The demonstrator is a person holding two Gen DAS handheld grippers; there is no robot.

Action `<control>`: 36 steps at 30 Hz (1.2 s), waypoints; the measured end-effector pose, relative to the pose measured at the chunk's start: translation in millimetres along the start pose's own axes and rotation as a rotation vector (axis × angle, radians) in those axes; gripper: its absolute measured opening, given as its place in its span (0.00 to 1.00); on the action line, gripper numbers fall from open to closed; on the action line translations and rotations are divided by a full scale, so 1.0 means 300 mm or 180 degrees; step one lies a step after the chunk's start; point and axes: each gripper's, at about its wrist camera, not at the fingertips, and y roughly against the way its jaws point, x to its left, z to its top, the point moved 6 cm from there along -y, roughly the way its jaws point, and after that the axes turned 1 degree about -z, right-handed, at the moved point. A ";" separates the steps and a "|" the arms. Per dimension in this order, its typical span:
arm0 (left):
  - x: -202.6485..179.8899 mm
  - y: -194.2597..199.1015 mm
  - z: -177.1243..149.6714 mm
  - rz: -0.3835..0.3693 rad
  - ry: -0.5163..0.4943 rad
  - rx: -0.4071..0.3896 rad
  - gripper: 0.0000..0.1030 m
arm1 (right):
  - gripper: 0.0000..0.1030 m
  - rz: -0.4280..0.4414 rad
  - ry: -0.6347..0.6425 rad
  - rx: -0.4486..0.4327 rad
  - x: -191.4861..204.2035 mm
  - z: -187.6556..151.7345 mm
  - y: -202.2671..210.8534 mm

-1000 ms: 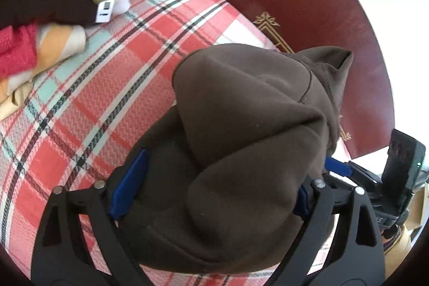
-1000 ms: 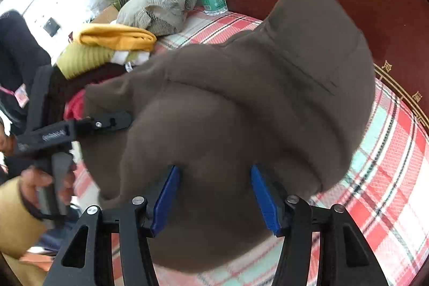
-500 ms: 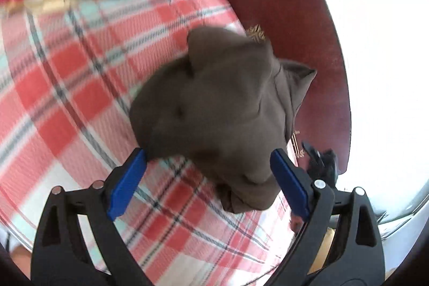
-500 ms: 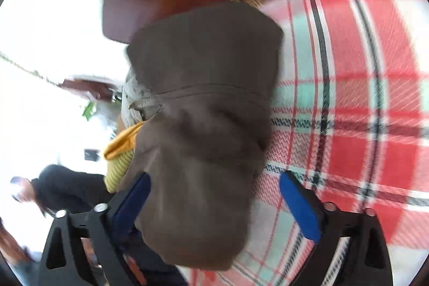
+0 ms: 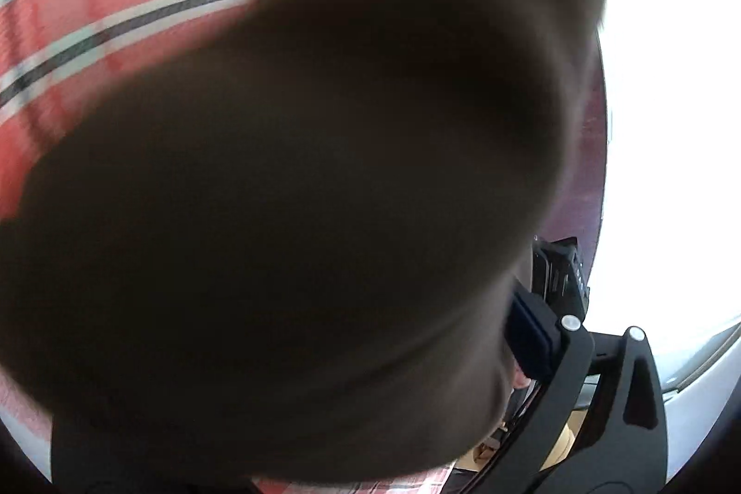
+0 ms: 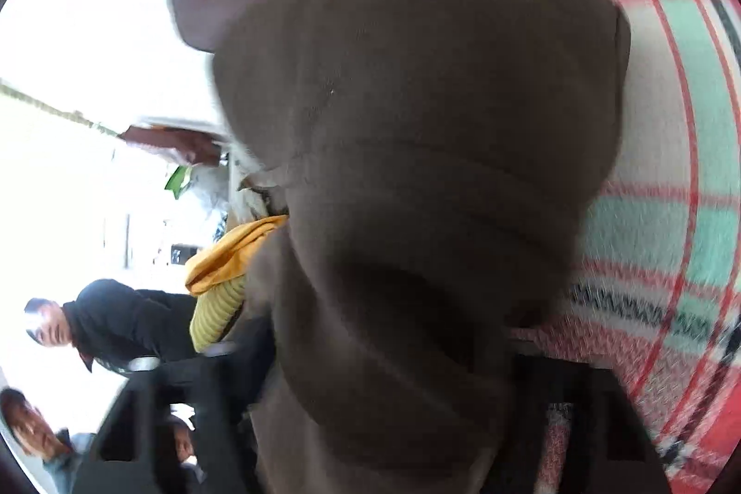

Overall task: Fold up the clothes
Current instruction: 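Lift the folded hoodie bundle with both grippers and carry it toward the clothes stack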

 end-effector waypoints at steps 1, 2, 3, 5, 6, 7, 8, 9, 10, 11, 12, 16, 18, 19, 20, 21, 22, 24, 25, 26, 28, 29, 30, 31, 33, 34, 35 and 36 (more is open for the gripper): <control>-0.027 0.016 0.023 -0.0032 -0.0040 -0.0057 1.00 | 0.42 0.0020 0.0063 -0.0008 0.018 0.008 -0.002; -0.055 0.033 0.047 -0.0065 -0.0080 -0.0115 1.00 | 0.41 0.0050 0.0122 -0.0011 0.044 0.017 -0.006; -0.083 0.049 0.070 -0.0097 -0.0120 -0.0172 1.00 | 0.38 0.0142 0.0175 -0.0028 0.084 0.032 -0.009; -0.138 0.083 0.117 -0.0162 -0.0200 -0.0286 1.00 | 0.37 0.0386 0.0298 -0.0097 0.180 0.070 -0.013; -0.166 0.100 0.140 -0.0194 -0.0240 -0.0344 1.00 | 0.37 0.0483 0.0387 -0.0139 0.230 0.091 -0.017; -0.193 0.116 0.163 -0.0226 -0.0280 -0.0401 1.00 | 0.37 0.0580 0.0476 -0.0182 0.281 0.113 -0.021; -0.221 0.133 0.186 -0.0259 -0.0320 -0.0458 1.00 | 0.37 0.0686 0.0536 -0.0224 0.324 0.138 -0.028; -0.241 0.144 0.217 -0.0228 -0.0387 -0.0511 1.00 | 0.37 0.0798 0.0575 -0.0265 0.362 0.165 -0.036; -0.259 0.152 0.250 -0.0179 -0.0462 -0.0564 1.00 | 0.37 0.0861 0.0591 -0.0292 0.389 0.196 -0.053; -0.254 0.143 0.279 -0.0134 -0.0466 -0.0565 1.00 | 0.37 0.0889 0.0590 -0.0308 0.410 0.229 -0.076; -0.242 0.130 0.307 -0.0091 -0.0449 -0.0553 1.00 | 0.37 0.0860 0.0573 -0.0301 0.415 0.262 -0.108; -0.081 0.011 0.379 0.0260 -0.0179 -0.0361 1.00 | 0.39 0.0399 0.0489 -0.0100 0.341 0.354 -0.282; -0.060 0.006 0.366 0.0319 -0.0176 -0.0332 1.00 | 0.47 0.0002 0.0379 0.0138 0.250 0.362 -0.380; -0.054 0.008 0.357 0.0339 -0.0183 -0.0322 1.00 | 0.49 -0.0217 0.0348 0.0260 0.205 0.357 -0.420; -0.048 0.010 0.349 0.0360 -0.0191 -0.0313 1.00 | 0.55 -0.0384 0.0346 0.0321 0.172 0.354 -0.444; -0.042 0.011 0.340 0.0380 -0.0198 -0.0304 1.00 | 0.63 -0.0442 0.0335 0.0299 0.154 0.355 -0.447; -0.036 0.013 0.331 0.0400 -0.0205 -0.0294 1.00 | 0.66 -0.0437 0.0313 0.0257 0.149 0.357 -0.434; -0.036 0.033 0.308 0.0443 -0.0248 -0.0305 1.00 | 0.67 -0.0462 0.0363 0.0191 0.162 0.350 -0.389; -0.048 0.059 0.288 0.0487 -0.0322 -0.0328 1.00 | 0.67 -0.0534 0.0480 0.0169 0.179 0.336 -0.358; -0.064 0.089 0.260 0.0568 -0.0441 -0.0352 1.00 | 0.68 -0.0606 0.0598 0.0147 0.196 0.323 -0.326; -0.103 0.154 0.193 0.0766 -0.0752 -0.0391 1.00 | 0.68 -0.0775 0.0906 0.0111 0.246 0.277 -0.266; -0.129 0.181 0.166 0.0841 -0.0911 -0.0410 1.00 | 0.68 -0.0858 0.1110 0.0096 0.283 0.248 -0.239; -0.158 0.206 0.140 0.0908 -0.1070 -0.0429 1.00 | 0.68 -0.0940 0.1360 0.0074 0.330 0.216 -0.218; -0.187 0.232 0.114 0.0976 -0.1230 -0.0448 1.00 | 0.68 -0.1006 0.1644 0.0033 0.385 0.186 -0.207; -0.249 0.251 0.085 0.1078 -0.1578 -0.0533 1.00 | 0.68 -0.1062 0.2140 -0.0021 0.455 0.110 -0.223; -0.271 0.242 0.083 0.1045 -0.1711 -0.0556 1.00 | 0.68 -0.1078 0.2313 0.0004 0.474 0.084 -0.256; -0.300 0.229 0.096 0.1039 -0.1810 -0.0590 1.00 | 0.68 -0.1094 0.2486 0.0029 0.493 0.058 -0.289; -0.331 0.215 0.112 0.1046 -0.1903 -0.0630 1.00 | 0.68 -0.1144 0.2573 0.0068 0.483 0.028 -0.315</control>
